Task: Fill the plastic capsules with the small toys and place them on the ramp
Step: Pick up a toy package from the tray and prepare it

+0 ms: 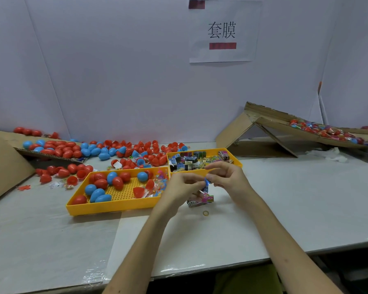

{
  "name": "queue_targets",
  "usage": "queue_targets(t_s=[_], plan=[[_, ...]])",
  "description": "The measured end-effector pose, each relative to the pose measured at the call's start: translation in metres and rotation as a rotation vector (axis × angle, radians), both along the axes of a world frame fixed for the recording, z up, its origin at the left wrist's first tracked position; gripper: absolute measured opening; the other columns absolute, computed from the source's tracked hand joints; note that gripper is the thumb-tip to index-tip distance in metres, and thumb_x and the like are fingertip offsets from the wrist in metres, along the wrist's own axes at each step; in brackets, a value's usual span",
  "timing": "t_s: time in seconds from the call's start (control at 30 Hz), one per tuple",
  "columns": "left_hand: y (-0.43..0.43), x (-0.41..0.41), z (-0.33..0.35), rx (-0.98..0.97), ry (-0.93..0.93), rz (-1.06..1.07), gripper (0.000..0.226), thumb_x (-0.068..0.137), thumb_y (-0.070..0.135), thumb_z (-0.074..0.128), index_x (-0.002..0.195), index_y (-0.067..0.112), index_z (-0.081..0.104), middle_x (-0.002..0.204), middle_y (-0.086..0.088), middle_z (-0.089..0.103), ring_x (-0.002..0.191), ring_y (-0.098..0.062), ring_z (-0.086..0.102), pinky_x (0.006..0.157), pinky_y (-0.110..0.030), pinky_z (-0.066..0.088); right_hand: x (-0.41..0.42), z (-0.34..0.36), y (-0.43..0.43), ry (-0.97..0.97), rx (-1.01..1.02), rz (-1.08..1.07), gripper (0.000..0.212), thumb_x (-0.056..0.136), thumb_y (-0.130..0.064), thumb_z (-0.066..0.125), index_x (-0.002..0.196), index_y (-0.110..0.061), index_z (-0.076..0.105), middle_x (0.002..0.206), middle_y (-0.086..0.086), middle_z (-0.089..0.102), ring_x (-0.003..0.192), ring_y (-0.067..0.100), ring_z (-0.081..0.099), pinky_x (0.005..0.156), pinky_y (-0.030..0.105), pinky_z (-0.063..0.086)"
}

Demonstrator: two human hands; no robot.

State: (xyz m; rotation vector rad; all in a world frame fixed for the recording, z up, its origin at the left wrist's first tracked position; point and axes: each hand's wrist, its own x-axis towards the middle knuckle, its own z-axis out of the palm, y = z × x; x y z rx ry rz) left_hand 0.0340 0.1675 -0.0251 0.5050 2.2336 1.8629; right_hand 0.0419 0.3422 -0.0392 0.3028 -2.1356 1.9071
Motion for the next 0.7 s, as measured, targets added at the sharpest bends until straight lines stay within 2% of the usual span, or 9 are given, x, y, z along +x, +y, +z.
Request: queue_targets(t_s=[0.13,0.27,0.43,0.7], plan=[[-0.005,0.0003,0.0001,0.188,-0.142,-0.099,0.011,0.092,0.001,0.067,0.087,0.008,0.074,0.072,-0.006,0.073,0.065,-0.016,0.072,0.061,-0.022,0.057,-0.0002,0.001,-0.0008,-0.015,-0.055,0.009,0.016,0.09,-0.012,0.069,0.104,-0.019,0.071,0.083,-0.004,0.075,0.074,0.008,0.067,0.067,0.022,0.054],[-0.01,0.0001,0.0004,0.33,-0.198,-0.082,0.005,0.091,0.001,0.067,0.087,0.003,0.07,0.077,-0.015,0.074,0.07,-0.024,0.075,0.062,-0.025,0.059,0.0022,0.0062,0.0006,-0.058,-0.217,0.065,0.03,0.083,-0.035,0.066,0.104,-0.013,0.067,0.082,-0.002,0.071,0.071,0.013,0.067,0.066,0.024,0.049],[-0.0094,0.0016,-0.0023,0.339,-0.138,-0.044,0.006,0.089,0.005,0.069,0.084,0.004,0.068,0.08,-0.017,0.075,0.073,-0.027,0.076,0.061,-0.025,0.059,0.0039,0.0021,-0.0057,-0.123,-0.079,0.196,0.027,0.075,-0.034,0.072,0.088,-0.011,0.066,0.074,0.002,0.067,0.072,0.018,0.065,0.066,0.026,0.05],[-0.0054,0.0061,-0.0022,0.315,-0.1,0.009,0.014,0.095,0.016,0.065,0.091,0.002,0.067,0.078,-0.012,0.076,0.071,-0.026,0.076,0.06,-0.024,0.059,0.0026,0.0014,-0.0011,-0.091,-0.118,0.108,0.022,0.08,-0.032,0.067,0.087,-0.011,0.072,0.07,0.0,0.066,0.07,0.01,0.063,0.067,0.022,0.051]])
